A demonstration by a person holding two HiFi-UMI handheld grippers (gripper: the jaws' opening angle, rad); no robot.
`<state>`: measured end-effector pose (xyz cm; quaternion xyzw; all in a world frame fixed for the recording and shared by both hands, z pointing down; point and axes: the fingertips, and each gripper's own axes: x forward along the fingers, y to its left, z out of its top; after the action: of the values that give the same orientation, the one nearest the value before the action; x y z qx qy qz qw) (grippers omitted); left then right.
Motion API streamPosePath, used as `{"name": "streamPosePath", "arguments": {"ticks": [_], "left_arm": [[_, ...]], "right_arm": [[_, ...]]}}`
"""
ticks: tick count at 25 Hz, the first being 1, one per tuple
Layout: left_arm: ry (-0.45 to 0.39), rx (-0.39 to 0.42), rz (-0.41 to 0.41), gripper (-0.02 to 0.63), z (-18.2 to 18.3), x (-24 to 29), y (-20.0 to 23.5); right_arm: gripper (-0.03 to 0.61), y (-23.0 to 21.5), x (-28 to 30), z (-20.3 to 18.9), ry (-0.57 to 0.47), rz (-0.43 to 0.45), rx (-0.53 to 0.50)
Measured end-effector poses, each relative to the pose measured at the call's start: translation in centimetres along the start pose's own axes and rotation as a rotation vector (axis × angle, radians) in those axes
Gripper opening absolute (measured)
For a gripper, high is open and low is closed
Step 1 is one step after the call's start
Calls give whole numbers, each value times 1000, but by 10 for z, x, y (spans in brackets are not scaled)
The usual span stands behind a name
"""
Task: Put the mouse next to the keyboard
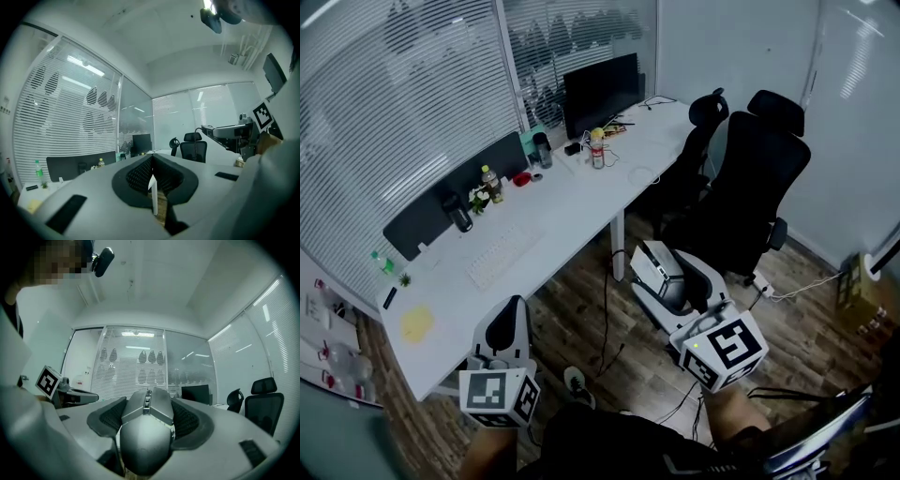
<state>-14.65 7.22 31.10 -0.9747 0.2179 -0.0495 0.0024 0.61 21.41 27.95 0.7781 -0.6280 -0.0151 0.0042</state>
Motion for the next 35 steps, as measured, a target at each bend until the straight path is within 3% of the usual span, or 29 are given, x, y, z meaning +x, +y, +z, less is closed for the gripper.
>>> {"name": "streamPosePath", "arguments": {"ticks": [16,35], "left_arm": [[-25,-11,-25,29,10,129,101],[-28,-54,-42,29,-2,216,215]], "right_arm": [[299,-33,147,2,31,-34,-17],[299,-25,286,-10,75,-32,-33]]}}
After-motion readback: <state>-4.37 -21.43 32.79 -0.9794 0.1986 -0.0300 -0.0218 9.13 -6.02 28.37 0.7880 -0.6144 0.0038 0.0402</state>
